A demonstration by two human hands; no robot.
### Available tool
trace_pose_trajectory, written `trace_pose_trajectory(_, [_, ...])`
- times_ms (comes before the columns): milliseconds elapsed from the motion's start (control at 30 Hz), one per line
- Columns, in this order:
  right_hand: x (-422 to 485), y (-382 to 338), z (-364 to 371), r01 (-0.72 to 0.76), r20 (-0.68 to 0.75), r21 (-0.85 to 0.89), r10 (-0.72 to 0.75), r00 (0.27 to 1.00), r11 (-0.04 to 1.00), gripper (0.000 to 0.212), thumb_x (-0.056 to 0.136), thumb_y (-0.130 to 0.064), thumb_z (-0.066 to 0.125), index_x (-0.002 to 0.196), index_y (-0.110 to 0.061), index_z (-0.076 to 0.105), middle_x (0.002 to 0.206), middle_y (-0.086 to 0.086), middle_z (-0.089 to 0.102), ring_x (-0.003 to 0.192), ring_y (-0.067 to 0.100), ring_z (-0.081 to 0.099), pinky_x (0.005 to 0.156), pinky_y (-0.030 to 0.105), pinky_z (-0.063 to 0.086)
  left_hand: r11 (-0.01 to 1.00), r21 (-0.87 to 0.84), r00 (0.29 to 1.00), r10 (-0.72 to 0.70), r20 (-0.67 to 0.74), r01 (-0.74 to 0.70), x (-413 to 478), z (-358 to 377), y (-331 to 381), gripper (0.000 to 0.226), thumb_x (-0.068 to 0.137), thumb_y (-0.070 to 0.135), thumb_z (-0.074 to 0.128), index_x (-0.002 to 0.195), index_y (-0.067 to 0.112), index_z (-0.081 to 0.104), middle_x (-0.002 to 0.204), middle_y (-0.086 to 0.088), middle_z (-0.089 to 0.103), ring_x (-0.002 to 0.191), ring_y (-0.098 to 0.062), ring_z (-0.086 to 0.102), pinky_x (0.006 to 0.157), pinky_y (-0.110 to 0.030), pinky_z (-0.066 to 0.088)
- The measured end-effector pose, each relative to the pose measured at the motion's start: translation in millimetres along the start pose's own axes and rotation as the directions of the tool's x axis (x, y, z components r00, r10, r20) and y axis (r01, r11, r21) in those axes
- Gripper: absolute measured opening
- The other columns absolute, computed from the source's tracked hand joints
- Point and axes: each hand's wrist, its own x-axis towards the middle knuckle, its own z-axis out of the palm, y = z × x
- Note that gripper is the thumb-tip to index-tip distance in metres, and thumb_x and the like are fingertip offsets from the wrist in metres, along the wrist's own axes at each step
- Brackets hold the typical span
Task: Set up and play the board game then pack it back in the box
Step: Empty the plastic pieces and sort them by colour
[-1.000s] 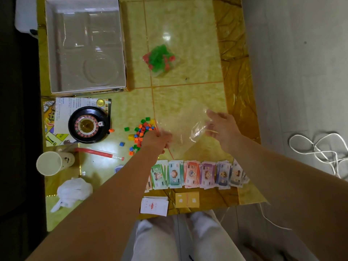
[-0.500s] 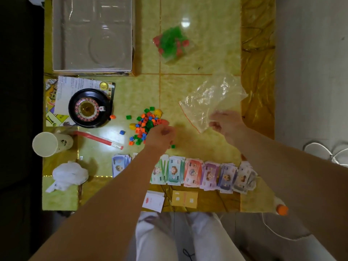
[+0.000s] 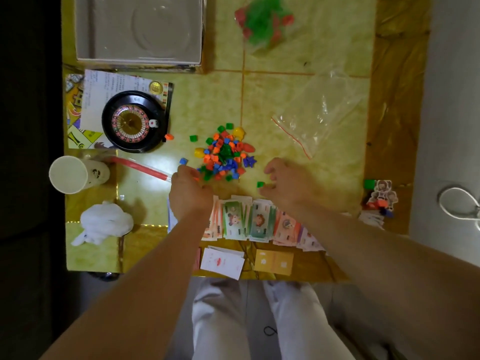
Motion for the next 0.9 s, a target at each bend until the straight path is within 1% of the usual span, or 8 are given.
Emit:
trace_pose_trajectory(167, [10,-2,28,0.057,-0.134,-0.138,-0.076,0.988,0.989,0.018,0.081,-0.026,0.072,0.097,-0.026,0.064,0.104,-0.001,0.061,0.093,0.022,0.06,0.08,0.038,0.053,0.99,0.014,0.99,0.143,0.002,-0.143,10,-5,-22,0.034,0.077,0.002,0.059,0.108,0.015,0.054,0.109,-0.007,0.057,0.093,-0.028,0.059,0.077,-0.039,0.048])
trace_pose_trajectory(300, [10,-4,33,0.002,-0.26,0.124,0.03,0.965,0.992,0.017,0.079,-0.021,0.072,0.078,-0.029,0.057,0.086,-0.004,0.063,0.079,0.017,0.062,0.074,0.038,0.054,0.951,0.043,0.951,0.303,0.066,-0.306,14,-4,-27,0.029,0.08,0.012,0.064,0.108,0.015,0.057,0.105,-0.007,0.054,0.085,-0.027,0.056,0.068,-0.036,0.045])
trace_pose_trajectory(433, [10,-11,31,-0.016,-0.225,0.404,0.116,0.967,0.915,0.023,0.079,-0.021,0.064,0.073,-0.041,0.055,0.081,-0.003,0.065,0.075,0.018,0.065,0.071,0.043,0.056,0.927,0.148,0.938,0.336,0.082,-0.345,21,4,-25,0.024,0.082,0.021,0.066,0.105,0.017,0.063,0.106,-0.005,0.057,0.086,-0.029,0.06,0.066,-0.036,0.047])
trace_pose_trajectory(533, [5,-22,32,0.048,-0.141,0.332,0.0,0.99,0.942,0.018,0.091,-0.009,0.052,0.083,-0.015,0.067,0.072,0.0,0.061,0.057,0.001,0.054,0.055,0.013,0.041,0.921,0.121,0.928,0.364,0.073,-0.371,28,5,-27,0.022,0.082,0.016,0.065,0.104,0.013,0.066,0.104,-0.008,0.06,0.088,-0.028,0.061,0.07,-0.036,0.047])
trace_pose_trajectory(600, [2,-34,34,0.108,-0.105,0.254,-0.083,0.991,0.961,0.022,0.094,-0.009,0.048,0.085,-0.002,0.066,0.074,0.006,0.065,0.052,-0.001,0.052,0.048,0.014,0.033,0.912,0.041,0.912,0.407,0.054,-0.409,32,1,-28,0.018,0.084,0.019,0.067,0.101,0.012,0.068,0.101,-0.007,0.062,0.084,-0.023,0.06,0.073,-0.031,0.045])
trace_pose_trajectory(700, [3,-45,44,0.156,-0.144,0.075,-0.144,0.979,0.985,0.009,0.089,-0.023,0.058,0.093,-0.018,0.064,0.078,0.0,0.066,0.065,0.014,0.058,0.056,0.029,0.044,0.919,-0.159,0.928,0.37,0.04,-0.36,36,-7,-34,0.014,0.085,0.016,0.068,0.099,0.015,0.068,0.093,-0.002,0.064,0.073,-0.012,0.055,0.073,-0.027,0.046])
trace_pose_trajectory(800, [5,-56,52,0.162,-0.132,-0.095,-0.174,0.976,0.982,0.02,0.089,-0.022,0.062,0.108,-0.023,0.058,0.074,-0.002,0.06,0.071,0.021,0.059,0.052,0.029,0.035,0.911,-0.346,0.958,0.272,0.095,-0.225,40,-17,-43,0.017,0.083,0.012,0.069,0.097,0.02,0.069,0.081,0.001,0.068,0.071,-0.016,0.063,0.075,-0.037,0.056])
trace_pose_trajectory(900, [7,-59,53,0.139,-0.164,-0.136,-0.161,0.973,0.981,0.025,0.091,-0.025,0.063,0.116,-0.024,0.057,0.092,0.002,0.066,0.083,0.024,0.062,0.057,0.028,0.033,0.901,-0.403,0.963,0.233,0.139,-0.16,44,-18,-48,0.018,0.083,0.007,0.068,0.097,0.018,0.068,0.083,-0.005,0.072,0.078,-0.018,0.068,0.078,-0.038,0.057])
